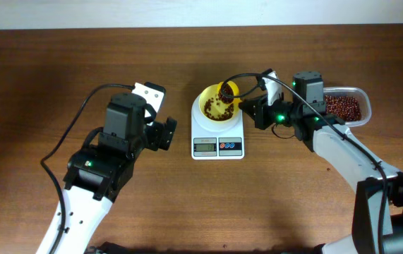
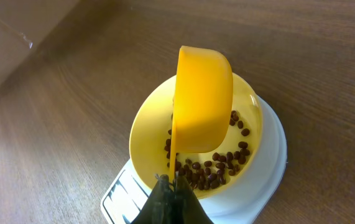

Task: Scoop item into bowl and weigh 50g on scale
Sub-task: 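Tilt the scoop to pour beans into the yellow bowl, then move the empty scoop back and dip it into the beans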

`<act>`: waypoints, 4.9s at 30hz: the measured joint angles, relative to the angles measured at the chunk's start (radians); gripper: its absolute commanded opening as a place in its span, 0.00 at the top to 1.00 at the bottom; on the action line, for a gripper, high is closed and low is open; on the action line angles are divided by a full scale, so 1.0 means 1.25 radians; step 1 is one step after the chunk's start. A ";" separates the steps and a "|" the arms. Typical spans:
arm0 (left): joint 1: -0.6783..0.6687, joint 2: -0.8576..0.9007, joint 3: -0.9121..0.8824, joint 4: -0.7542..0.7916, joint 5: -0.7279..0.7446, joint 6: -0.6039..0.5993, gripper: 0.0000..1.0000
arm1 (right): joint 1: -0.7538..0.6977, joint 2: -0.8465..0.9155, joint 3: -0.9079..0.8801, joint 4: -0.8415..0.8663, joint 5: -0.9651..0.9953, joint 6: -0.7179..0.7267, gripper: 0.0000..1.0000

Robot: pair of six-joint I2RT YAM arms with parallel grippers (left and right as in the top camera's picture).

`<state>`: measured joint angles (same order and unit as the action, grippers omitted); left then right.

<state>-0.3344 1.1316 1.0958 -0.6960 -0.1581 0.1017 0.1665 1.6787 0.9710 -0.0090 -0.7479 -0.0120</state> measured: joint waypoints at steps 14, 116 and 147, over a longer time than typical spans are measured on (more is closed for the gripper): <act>0.000 0.000 0.000 0.000 0.000 0.000 0.01 | 0.020 0.013 0.000 0.007 0.022 -0.063 0.96; 0.000 0.000 0.000 -0.001 0.000 0.000 0.01 | 0.096 -0.031 0.008 -0.035 0.223 -0.273 0.96; 0.000 0.001 0.000 0.000 0.000 0.000 0.01 | 0.127 -0.248 0.016 -0.181 0.724 -0.304 0.96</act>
<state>-0.3340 1.1324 1.0958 -0.6964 -0.1581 0.1017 0.3252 1.3693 0.9909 -0.2348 0.1566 -0.3920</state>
